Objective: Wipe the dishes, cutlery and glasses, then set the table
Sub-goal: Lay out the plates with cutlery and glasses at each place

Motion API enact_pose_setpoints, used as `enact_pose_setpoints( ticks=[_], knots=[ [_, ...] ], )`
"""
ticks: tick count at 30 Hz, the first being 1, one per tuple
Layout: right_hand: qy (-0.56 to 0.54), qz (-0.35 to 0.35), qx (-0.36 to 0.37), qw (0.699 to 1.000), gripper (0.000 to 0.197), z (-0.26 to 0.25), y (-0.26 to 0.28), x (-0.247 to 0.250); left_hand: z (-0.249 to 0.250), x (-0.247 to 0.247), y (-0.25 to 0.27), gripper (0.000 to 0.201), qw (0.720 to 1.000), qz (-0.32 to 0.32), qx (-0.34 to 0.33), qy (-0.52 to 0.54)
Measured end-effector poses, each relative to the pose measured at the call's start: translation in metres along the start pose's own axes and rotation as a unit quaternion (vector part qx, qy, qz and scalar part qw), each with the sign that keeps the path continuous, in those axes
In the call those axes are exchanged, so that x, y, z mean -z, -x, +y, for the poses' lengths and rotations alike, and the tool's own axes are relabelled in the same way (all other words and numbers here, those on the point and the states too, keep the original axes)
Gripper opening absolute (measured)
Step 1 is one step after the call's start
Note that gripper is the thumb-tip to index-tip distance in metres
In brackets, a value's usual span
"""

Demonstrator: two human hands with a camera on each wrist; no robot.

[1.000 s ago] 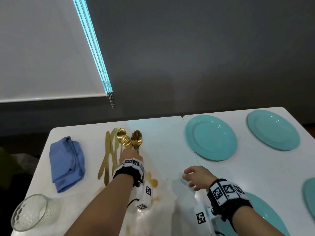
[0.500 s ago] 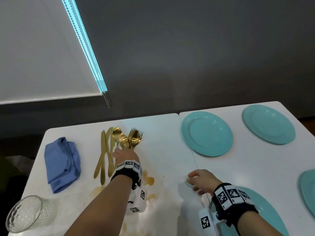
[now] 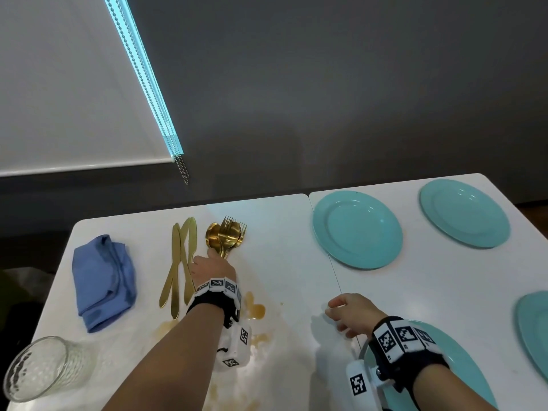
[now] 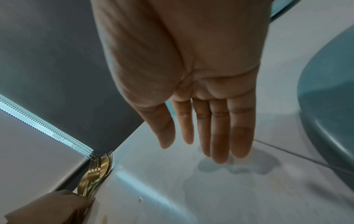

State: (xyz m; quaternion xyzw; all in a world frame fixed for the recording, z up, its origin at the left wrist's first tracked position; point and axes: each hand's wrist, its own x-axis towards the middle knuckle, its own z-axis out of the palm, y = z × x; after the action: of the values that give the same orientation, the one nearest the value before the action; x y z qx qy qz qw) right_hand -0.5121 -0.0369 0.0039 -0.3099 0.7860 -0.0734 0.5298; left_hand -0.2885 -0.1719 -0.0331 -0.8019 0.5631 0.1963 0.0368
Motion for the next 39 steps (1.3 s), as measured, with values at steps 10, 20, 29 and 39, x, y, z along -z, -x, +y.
enact_pose_setpoints(
  ticks=[10,20,29,39],
  knots=[
    [-0.014,-0.01,0.007,1.0,0.024,-0.002,-0.004,-0.004,-0.003,0.015,-0.01,0.019,0.992,-0.106,-0.037,0.062],
    [-0.033,-0.006,0.001,0.999,0.008,0.004,-0.003,-0.005,0.007,0.009,-0.012,0.023,0.989,-0.074,-0.006,0.127],
    [-0.037,0.003,0.057,0.998,0.024,-0.026,0.017,-0.006,0.036,0.028,0.038,0.008,0.889,-0.281,-0.1,0.347],
    [-0.084,0.048,0.127,0.987,0.019,-0.026,0.053,0.028,0.069,0.025,0.133,0.011,0.847,-0.357,-0.217,0.328]
  ],
)
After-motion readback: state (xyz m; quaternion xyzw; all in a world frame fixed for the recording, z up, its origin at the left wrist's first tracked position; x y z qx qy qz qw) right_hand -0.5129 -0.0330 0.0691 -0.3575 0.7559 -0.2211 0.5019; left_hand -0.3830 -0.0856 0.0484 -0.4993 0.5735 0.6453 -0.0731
